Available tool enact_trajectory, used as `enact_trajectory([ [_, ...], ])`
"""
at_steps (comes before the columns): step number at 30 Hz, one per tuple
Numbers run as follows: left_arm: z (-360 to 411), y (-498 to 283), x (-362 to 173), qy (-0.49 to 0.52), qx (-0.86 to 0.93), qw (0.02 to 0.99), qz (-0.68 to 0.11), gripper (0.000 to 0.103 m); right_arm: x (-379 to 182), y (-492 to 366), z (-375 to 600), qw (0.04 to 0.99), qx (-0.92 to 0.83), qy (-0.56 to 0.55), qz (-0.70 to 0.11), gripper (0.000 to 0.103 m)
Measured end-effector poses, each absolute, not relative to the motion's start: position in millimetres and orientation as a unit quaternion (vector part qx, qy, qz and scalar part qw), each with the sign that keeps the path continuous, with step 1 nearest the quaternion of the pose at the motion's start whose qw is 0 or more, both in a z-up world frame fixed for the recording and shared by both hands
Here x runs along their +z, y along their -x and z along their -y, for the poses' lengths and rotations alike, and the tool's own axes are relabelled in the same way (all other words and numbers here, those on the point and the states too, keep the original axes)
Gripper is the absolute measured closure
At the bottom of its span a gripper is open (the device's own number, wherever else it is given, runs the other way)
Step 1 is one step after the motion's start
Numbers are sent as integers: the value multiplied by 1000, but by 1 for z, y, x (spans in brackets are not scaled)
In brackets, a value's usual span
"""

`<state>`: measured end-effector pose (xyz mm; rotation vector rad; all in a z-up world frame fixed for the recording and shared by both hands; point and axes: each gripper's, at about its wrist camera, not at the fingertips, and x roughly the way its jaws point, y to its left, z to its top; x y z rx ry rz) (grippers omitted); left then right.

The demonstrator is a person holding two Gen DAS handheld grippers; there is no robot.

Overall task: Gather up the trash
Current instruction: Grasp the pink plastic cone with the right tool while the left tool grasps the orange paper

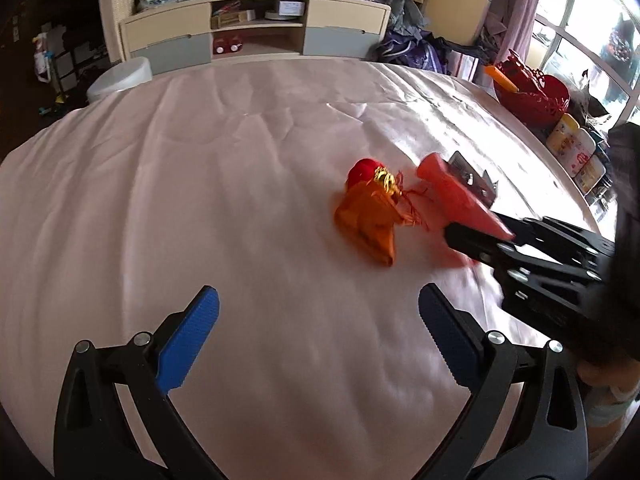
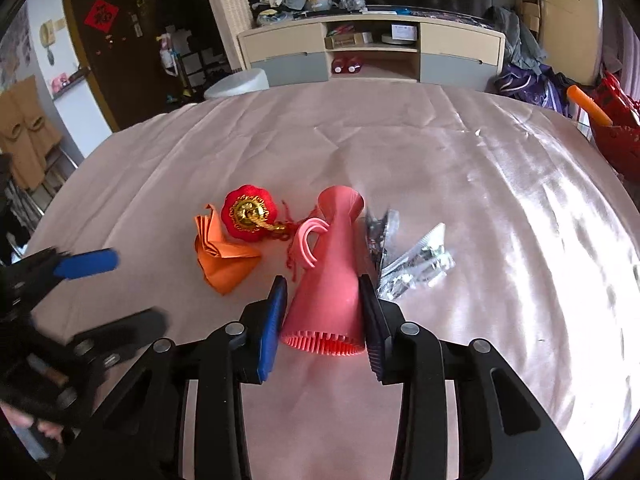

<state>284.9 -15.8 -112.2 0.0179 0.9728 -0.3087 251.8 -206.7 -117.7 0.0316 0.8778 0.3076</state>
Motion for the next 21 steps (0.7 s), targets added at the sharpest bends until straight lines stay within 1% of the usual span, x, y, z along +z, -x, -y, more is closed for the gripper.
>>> enact_trajectory([
  [5, 34, -304, -118, -14, -161, 870, -467, 9, -106, -250, 224, 899, 151, -19, -410, 66],
  [7, 40, -310, -120, -18, -165, 870, -465, 12, -103, -248, 227, 900, 154, -21, -406, 66],
  [10, 50, -317, -121, -32, -165, 873, -458, 26, -100, -247, 229, 901, 160, -22, -403, 66],
  [12, 55, -319, -120, -41, -167, 876, -451, 46, -100, -247, 230, 901, 163, -24, -402, 66],
  [13, 55, -318, -119, -42, -169, 876, -449, 51, -100, -246, 231, 901, 164, -25, -402, 66],
  [14, 56, -318, -118, -43, -170, 876, -449, 60, -99, -245, 232, 901, 164, -26, -402, 66],
  [21, 47, -294, -109, -39, -168, 877, -449, 62, -86, -230, 235, 906, 168, -22, -388, 66],
])
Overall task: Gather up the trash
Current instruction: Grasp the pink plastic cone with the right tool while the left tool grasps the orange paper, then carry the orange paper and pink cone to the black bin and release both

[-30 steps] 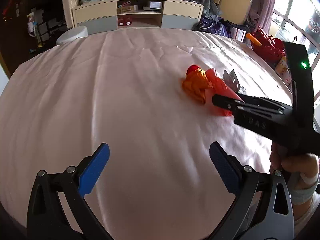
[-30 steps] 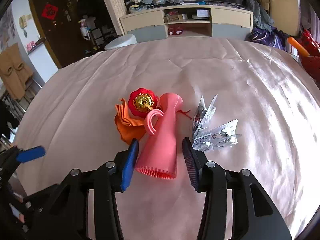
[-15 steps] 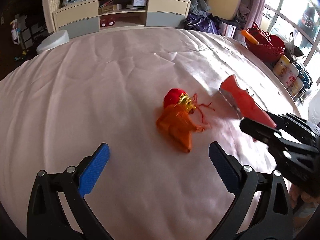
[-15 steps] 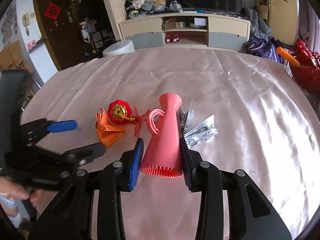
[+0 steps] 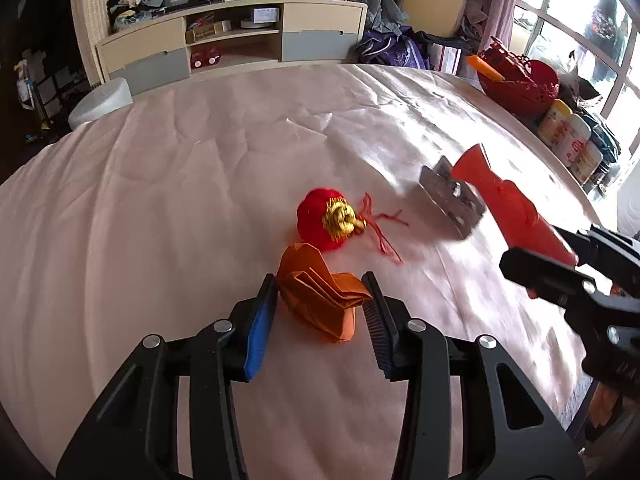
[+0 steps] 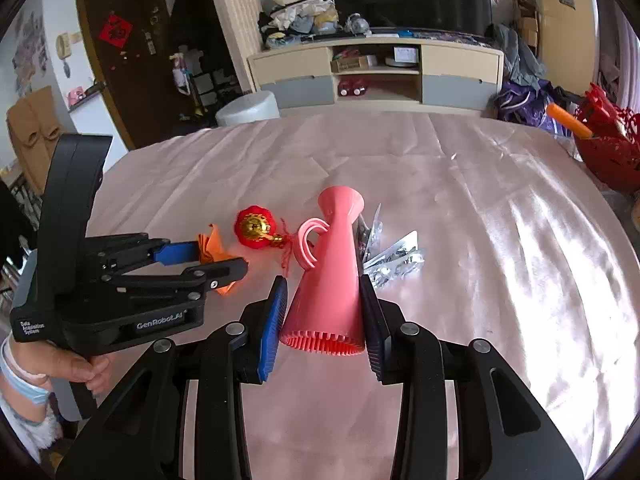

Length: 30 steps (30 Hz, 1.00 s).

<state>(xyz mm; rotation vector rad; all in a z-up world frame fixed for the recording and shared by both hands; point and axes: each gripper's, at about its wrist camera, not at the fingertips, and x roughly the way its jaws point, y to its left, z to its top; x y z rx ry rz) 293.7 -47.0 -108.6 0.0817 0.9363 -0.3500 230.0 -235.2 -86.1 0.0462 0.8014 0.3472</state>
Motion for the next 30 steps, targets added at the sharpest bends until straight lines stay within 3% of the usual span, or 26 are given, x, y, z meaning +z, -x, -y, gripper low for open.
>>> enact_trajectory([
  [20, 24, -94, -14, -22, -160, 909, -385, 62, -36, -84, 226, 917, 204, -5, -342, 66],
  [30, 29, -21, -49, 42, -172, 894, -411, 62, -58, -26, 231, 906, 211, -14, -366, 66],
])
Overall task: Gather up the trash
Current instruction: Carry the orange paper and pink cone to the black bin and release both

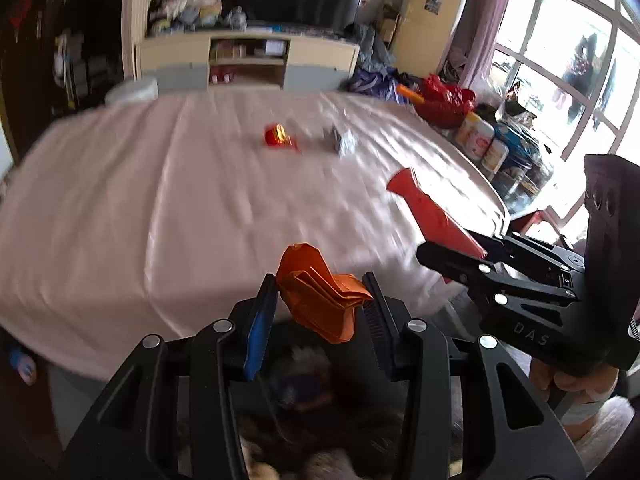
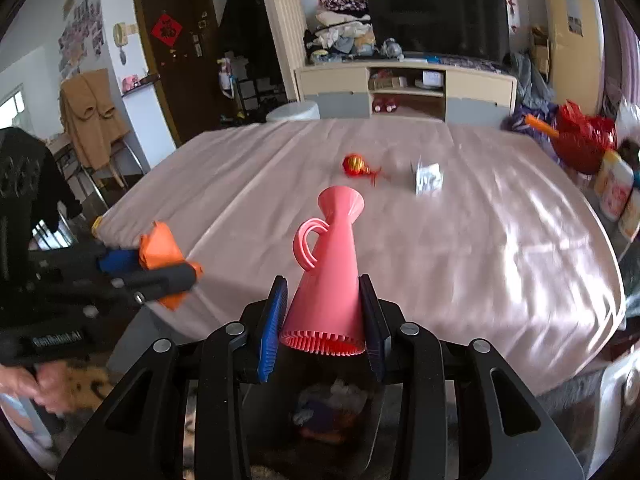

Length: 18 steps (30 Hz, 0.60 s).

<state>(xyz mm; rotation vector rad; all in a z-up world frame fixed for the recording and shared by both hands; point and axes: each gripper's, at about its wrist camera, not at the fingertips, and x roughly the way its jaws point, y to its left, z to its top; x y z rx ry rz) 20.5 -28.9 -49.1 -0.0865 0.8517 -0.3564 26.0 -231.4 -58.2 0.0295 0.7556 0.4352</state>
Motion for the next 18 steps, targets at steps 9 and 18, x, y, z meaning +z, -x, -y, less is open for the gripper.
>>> enact_trajectory([
  [9, 27, 5, -117, 72, -135, 876, -458, 62, -112, -4, 242, 882, 196, -44, -426, 66],
  [18, 31, 7, -185, 86, -142, 841, -515, 62, -166, -4, 240, 851, 187, -70, -487, 66],
])
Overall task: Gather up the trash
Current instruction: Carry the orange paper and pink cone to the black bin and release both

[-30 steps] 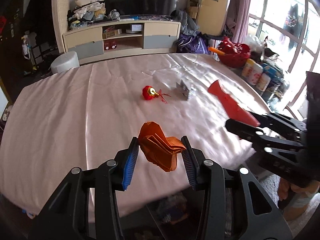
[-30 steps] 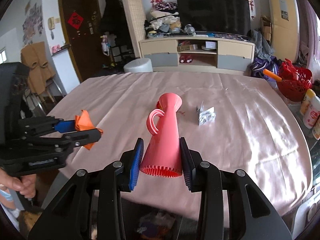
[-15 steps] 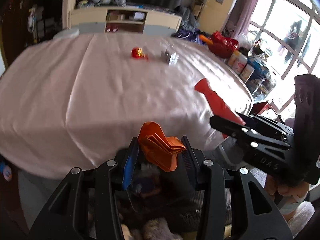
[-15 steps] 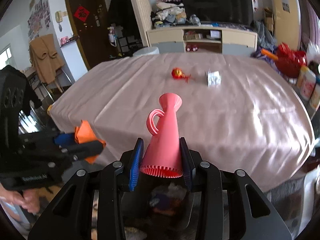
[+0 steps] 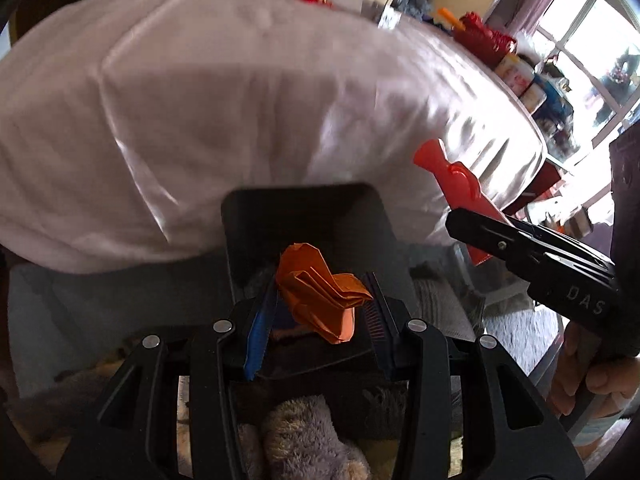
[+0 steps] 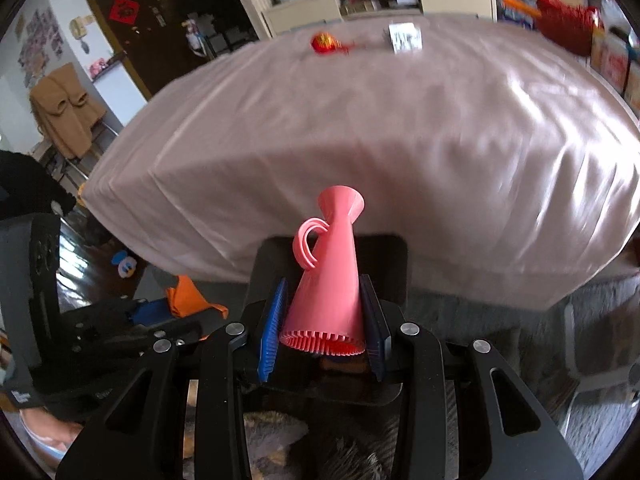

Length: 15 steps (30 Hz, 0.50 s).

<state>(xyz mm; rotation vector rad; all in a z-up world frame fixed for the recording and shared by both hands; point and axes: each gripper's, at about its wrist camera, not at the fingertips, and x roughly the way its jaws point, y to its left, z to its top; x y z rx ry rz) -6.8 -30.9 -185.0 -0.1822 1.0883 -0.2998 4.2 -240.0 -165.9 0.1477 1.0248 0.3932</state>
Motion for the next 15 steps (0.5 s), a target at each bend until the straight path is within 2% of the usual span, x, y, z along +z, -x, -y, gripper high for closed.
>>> enact_trajectory([
  [7, 33, -3, -206, 76, -140, 828, -538, 62, -196, -13, 235, 832, 173, -78, -521, 66],
  [15, 35, -5, -212, 63, -144, 824, -544, 61, -200, -23, 227, 828, 160, -72, -532, 65],
])
